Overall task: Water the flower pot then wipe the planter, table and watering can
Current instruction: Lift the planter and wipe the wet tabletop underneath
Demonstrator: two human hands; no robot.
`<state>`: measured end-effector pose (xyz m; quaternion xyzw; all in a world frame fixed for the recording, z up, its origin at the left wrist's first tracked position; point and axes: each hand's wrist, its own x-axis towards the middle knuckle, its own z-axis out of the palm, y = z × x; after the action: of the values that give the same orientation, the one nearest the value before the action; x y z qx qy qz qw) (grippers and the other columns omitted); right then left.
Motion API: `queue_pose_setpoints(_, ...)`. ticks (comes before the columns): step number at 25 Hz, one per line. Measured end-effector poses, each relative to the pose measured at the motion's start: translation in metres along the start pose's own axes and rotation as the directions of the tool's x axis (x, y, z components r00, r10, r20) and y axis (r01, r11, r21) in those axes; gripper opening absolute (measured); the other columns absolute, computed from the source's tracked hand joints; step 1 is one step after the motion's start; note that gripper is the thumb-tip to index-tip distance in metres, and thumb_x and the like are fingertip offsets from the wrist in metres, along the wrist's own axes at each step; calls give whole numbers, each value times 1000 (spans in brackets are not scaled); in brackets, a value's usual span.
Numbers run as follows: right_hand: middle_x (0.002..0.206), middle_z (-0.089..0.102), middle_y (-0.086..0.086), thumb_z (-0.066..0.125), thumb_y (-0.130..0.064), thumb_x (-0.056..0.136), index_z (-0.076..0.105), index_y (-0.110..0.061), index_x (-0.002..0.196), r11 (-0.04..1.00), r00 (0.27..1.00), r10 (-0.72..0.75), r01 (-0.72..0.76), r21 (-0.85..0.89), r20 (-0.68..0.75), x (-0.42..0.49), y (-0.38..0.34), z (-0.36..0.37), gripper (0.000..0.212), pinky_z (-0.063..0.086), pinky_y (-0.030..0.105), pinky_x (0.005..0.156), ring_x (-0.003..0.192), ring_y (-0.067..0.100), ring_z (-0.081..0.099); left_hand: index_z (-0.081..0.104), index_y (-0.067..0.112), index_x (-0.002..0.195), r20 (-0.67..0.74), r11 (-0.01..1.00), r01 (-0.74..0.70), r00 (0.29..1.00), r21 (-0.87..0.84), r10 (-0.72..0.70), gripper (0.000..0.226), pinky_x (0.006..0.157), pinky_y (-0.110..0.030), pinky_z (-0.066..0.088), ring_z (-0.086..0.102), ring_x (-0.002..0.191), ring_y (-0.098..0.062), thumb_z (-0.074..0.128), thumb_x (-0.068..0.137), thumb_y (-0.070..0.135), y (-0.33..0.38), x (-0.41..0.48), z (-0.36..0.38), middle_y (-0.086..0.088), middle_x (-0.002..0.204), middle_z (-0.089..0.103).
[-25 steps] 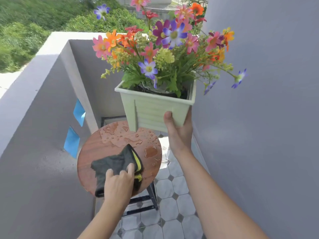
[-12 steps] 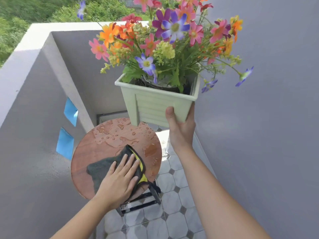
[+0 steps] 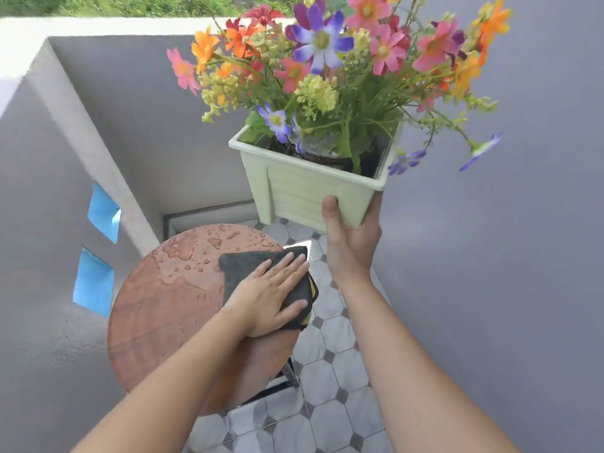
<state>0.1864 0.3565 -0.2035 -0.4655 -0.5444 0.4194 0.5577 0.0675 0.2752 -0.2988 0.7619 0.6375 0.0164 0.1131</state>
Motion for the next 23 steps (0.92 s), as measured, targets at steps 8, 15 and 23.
queue_pose_setpoints(8, 128, 60, 5, 63, -63, 65, 31, -20, 144, 1000, 995, 19, -18, 6, -99, -11, 5, 7, 95, 48, 38, 96, 111, 12, 59, 6, 21, 152, -105, 886, 453, 880, -101, -462, 69, 116, -42, 0, -6, 146, -13, 20, 94, 56, -28, 26, -4, 6, 160, 1)
queue_pose_setpoints(15, 125, 61, -1, 62, -60, 68, 27, -25, 145, 1000, 992, 3, -1, 9, -125, -11, -4, 0, 91, 49, 34, 95, 109, 10, 60, 7, 15, 152, -129, 684, 688, 676, -242, -726, 72, 116, -44, 1, -5, 146, -17, 22, 94, 55, -52, 15, -10, 1, 160, 2)
queue_pose_setpoints(23, 123, 62, 0, 62, -58, 68, 29, -20, 145, 999, 994, -8, 12, 35, -111, -24, -8, 0, 92, 48, 17, 86, 104, 5, 61, 10, 5, 150, -151, 376, 851, 345, -366, -926, 75, 115, -50, 4, -1, 146, -24, 26, 93, 52, -76, -33, -8, -8, 160, 6)
